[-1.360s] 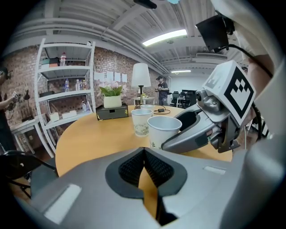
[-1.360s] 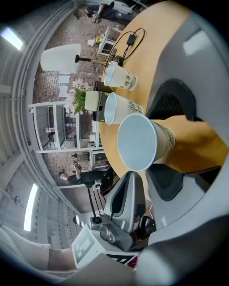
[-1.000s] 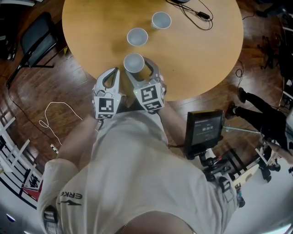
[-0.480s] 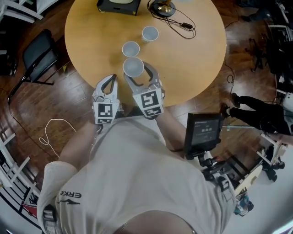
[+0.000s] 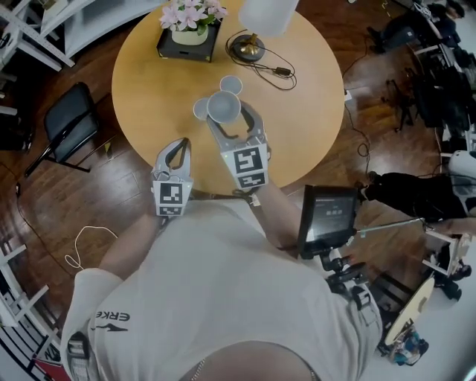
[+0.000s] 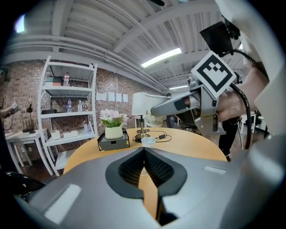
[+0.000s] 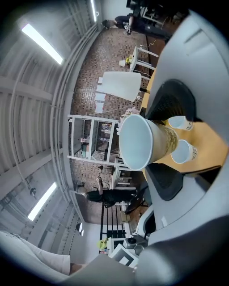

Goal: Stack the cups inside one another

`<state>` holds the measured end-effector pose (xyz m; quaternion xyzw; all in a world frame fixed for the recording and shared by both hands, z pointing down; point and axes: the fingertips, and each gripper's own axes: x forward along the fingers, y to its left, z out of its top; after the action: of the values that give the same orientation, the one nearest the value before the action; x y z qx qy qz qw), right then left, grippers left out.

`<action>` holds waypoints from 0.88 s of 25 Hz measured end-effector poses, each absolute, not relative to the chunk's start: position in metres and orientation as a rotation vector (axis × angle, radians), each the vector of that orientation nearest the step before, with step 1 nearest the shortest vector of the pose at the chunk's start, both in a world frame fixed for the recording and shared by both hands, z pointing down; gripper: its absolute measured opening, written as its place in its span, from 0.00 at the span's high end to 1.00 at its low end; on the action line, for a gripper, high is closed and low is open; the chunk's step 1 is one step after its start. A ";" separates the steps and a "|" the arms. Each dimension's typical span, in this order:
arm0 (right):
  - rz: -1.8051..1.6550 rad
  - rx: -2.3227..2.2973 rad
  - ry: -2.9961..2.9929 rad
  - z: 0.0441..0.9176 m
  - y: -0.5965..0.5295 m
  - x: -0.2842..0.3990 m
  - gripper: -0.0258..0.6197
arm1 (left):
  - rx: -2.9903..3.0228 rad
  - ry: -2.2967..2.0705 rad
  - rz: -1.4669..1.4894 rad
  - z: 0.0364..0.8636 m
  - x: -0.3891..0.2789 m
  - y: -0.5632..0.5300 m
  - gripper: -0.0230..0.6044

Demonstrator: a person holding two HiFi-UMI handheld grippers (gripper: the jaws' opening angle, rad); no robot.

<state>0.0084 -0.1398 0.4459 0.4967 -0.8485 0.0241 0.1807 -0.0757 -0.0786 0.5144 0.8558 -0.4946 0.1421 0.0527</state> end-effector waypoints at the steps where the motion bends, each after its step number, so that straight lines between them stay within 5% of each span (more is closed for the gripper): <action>1: 0.050 1.420 -2.397 0.439 -0.145 0.012 0.47 | 2.607 -1.510 0.426 0.512 -0.075 -0.080 0.96; 22: -0.015 1.349 -2.483 0.414 -0.167 -0.011 0.47 | 2.553 -1.663 0.398 0.492 -0.095 -0.091 0.96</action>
<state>-0.0111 -0.1671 0.4145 0.4713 -0.8678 -0.0052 0.1572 -0.0955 -0.0906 0.4920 0.8303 -0.5409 0.1295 0.0344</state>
